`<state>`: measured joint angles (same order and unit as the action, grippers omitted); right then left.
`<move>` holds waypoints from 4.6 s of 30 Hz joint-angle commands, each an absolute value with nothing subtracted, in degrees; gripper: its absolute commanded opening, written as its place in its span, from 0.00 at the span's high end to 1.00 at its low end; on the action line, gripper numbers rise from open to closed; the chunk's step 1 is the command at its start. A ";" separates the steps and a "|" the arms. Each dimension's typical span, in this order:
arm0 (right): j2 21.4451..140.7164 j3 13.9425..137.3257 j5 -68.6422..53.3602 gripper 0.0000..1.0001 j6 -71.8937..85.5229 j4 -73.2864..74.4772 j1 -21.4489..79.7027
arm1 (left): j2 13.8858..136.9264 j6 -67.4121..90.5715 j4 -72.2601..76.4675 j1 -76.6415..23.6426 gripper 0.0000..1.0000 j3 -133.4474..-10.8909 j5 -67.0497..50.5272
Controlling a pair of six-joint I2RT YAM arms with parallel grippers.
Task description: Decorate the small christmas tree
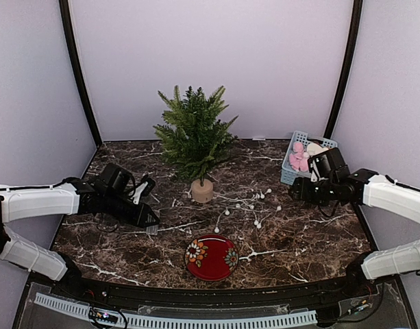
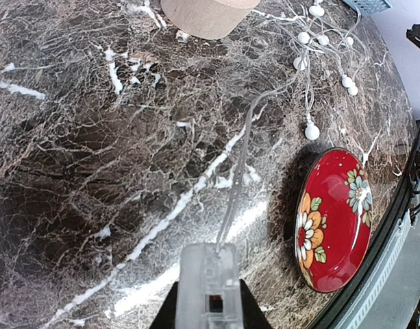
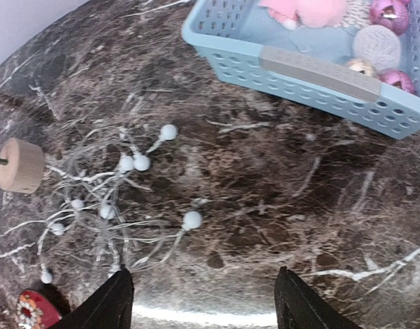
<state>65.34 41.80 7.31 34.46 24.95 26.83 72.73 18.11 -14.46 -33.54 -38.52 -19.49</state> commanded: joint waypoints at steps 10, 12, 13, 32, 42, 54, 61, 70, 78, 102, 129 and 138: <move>83.19 55.71 4.01 0.27 23.52 17.20 35.59 | 72.51 17.66 -15.19 -33.49 1.00 -38.85 -20.39; 87.68 57.03 3.08 0.28 24.30 14.22 35.60 | 72.49 17.84 -15.16 -33.49 1.00 -38.85 -20.34; 89.85 58.01 2.76 0.28 24.60 13.41 35.60 | 72.46 17.89 -15.18 -33.51 1.00 -38.91 -20.41; 72.88 74.66 17.58 1.00 22.22 32.66 18.93 | 67.74 24.82 -17.67 -20.23 1.00 -36.84 -11.13; 66.66 77.15 23.33 1.00 20.74 40.95 6.29 | 66.91 26.23 -15.96 -16.58 1.00 -37.35 -11.41; 64.13 50.97 7.05 0.91 29.65 30.85 4.31 | 64.59 22.08 -13.10 -16.88 1.00 -34.64 -23.42; 61.58 48.54 7.16 0.25 28.65 30.24 7.64 | 62.73 20.75 -14.36 -17.49 1.00 -35.83 -25.28; 62.26 42.79 3.78 0.23 32.36 23.32 21.95 | 63.29 20.67 -14.42 -17.49 1.00 -35.86 -26.37; 77.31 44.65 6.27 0.28 32.05 14.92 30.43 | 63.54 20.40 -14.65 -17.49 1.00 -36.08 -26.28; 102.15 56.66 15.77 0.97 38.63 18.13 32.37 | 60.83 20.14 -15.19 -17.67 1.00 -36.14 -24.03; 57.22 56.85 34.03 1.00 39.90 39.36 27.55 | 50.48 5.86 -14.33 -27.31 1.00 -40.59 -32.60; 53.43 56.10 34.81 1.00 40.50 41.60 26.55 | 50.95 5.60 -14.79 -27.42 1.00 -42.17 -35.98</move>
<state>55.05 55.59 33.12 39.64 40.60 27.05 51.09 6.70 -14.31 -27.24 -40.10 -33.08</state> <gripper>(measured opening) 0.022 0.185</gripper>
